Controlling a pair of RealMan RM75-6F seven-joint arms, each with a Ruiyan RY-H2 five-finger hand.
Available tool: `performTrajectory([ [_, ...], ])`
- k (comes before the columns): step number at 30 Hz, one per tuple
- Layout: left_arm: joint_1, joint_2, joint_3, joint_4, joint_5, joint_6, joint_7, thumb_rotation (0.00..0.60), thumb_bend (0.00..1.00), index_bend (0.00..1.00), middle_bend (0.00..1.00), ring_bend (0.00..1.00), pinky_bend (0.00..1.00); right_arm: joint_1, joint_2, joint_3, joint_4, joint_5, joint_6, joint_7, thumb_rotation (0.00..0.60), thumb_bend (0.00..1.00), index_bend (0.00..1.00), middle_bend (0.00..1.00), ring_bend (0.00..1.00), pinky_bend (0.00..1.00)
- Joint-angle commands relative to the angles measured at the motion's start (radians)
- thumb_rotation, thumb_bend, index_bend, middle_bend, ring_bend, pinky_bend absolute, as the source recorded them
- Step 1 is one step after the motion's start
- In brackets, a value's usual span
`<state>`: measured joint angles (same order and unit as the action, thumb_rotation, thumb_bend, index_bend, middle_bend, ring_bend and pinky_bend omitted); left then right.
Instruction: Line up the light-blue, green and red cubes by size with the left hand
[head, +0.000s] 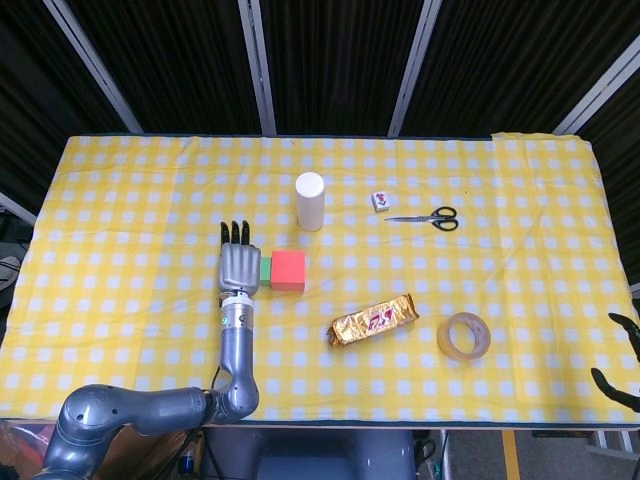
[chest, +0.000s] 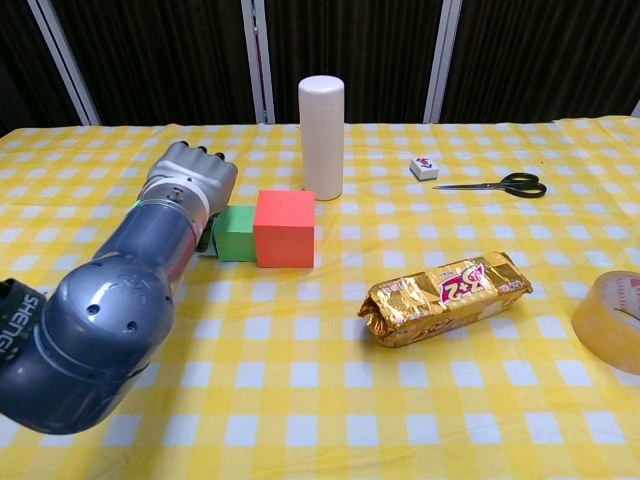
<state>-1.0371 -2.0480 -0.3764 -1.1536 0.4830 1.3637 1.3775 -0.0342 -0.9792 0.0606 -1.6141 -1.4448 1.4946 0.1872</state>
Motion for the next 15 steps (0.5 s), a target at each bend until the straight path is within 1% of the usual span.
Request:
performTrajectory([
  [1, 0.002, 0.0, -0.003, -0.002, 0.001, 0.004, 0.003, 0.6, 0.35, 0.52, 0.0, 0.0, 0.0, 0.0, 0.001, -0.001, -0.002, 0.0, -0.001, 0.0, 0.6, 0.32, 0.19, 0.0, 0.02, 0.0],
  [15, 0.015, -0.017, -0.001, 0.035, 0.001, -0.023, -0.003, 0.6, 0.35, 0.52, 0.0, 0.0, 0.0, 0.001, 0.002, 0.0, 0.001, 0.003, -0.004, 0.005, 0.6, 0.32, 0.19, 0.0, 0.02, 0.0],
])
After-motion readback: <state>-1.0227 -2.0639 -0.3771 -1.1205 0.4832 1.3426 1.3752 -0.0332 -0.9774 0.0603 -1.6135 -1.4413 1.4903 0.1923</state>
